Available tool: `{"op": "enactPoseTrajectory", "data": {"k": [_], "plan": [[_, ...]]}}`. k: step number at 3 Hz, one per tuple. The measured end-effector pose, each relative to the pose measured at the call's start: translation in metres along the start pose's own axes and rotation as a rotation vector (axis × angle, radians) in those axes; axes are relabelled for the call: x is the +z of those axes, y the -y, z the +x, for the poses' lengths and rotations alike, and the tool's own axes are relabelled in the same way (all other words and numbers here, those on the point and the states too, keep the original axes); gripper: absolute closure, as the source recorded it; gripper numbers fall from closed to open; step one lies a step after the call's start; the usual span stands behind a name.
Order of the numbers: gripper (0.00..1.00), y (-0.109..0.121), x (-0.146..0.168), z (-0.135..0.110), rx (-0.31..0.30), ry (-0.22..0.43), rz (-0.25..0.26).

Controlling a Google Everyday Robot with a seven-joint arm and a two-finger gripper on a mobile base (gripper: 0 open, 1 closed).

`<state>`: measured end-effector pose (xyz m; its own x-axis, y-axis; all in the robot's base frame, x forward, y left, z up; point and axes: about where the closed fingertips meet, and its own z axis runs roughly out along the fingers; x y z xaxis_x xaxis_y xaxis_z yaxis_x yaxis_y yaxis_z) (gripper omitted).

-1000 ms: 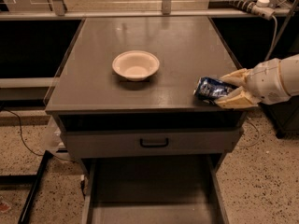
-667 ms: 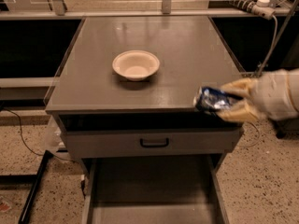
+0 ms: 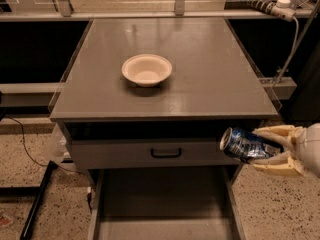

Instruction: Place pepsi can into middle drawer

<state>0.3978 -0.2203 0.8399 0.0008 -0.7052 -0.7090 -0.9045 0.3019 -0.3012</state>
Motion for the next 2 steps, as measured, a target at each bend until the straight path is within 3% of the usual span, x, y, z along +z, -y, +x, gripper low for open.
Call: {"op": "enactPoseTrajectory", "data": {"k": [1,2], "plan": [[1.0,-0.008,0.032,0.033,0.048,-0.027,-0.033],[1.0,-0.005,0.109,0.063,0.062,-0.073,-0.145]]}}
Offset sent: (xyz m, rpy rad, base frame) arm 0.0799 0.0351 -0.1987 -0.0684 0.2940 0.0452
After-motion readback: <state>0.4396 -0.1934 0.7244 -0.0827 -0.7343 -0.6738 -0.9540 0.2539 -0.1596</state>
